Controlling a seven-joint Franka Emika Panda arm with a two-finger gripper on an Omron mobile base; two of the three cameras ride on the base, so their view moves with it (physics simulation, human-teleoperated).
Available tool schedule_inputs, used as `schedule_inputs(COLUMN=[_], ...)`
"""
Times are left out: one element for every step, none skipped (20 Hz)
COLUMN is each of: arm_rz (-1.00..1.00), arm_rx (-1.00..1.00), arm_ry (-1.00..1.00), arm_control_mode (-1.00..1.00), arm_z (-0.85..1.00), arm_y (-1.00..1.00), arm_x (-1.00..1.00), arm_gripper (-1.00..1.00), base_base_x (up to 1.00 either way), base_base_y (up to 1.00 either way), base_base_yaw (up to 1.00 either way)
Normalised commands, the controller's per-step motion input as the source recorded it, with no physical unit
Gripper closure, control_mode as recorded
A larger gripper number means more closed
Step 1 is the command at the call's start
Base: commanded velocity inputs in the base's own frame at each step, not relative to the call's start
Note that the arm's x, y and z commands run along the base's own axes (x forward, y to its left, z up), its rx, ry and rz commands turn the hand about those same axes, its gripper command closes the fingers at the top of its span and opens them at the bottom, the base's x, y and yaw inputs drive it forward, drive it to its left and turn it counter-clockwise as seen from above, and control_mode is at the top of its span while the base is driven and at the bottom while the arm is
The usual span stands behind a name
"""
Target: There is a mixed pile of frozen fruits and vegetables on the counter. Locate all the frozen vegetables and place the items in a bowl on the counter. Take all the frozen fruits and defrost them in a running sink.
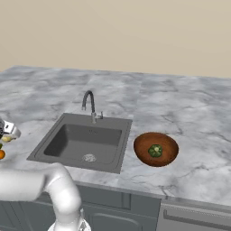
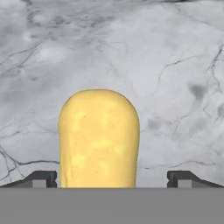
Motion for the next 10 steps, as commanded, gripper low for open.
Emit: schedule_inputs(arm_rz=[0.0, 0.0, 0.0, 0.0, 0.0, 0.0, 0.0, 0.0, -0.01, 0.0], arm_rx=[0.0, 0.0, 0.0, 0.0, 0.0, 0.0, 0.0, 0.0, 0.0, 0.0], arm_ry=[0.02, 0.02, 0.02, 0.02, 0.03, 0.02, 0.0, 0.0, 0.0, 0.0], arm_control_mode=[-1.0, -1.0, -1.0, -1.0, -1.0, -1.0, -1.0, -1.0, -1.0, -1.0], arm_z=[-0.41, -0.39, -0.4, -0.41, -0.44, -0.4, -0.29, -0.1, 0.0, 0.05], arm_y=[0.2, 0.19, 0.19, 0.19, 0.21, 0.2, 0.11, 0.04, 0.0, 0.0], arm_x=[0.16, 0.19, 0.19, 0.16, 0.19, 0.19, 0.16, 0.11, 0.0, 0.0], arm_gripper=[-1.0, -1.0, -1.0, -1.0, 1.0, 1.0, 1.0, 1.0, 1.0, 1.0], base_base_x=[0.0, 0.0, 0.0, 0.0, 0.0, 0.0, 0.0, 0.0, 0.0, 0.0], base_base_y=[0.0, 0.0, 0.0, 0.0, 0.0, 0.0, 0.0, 0.0, 0.0, 0.0], base_base_yaw=[0.0, 0.0, 0.0, 0.0, 0.0, 0.0, 0.0, 0.0, 0.0, 0.0])
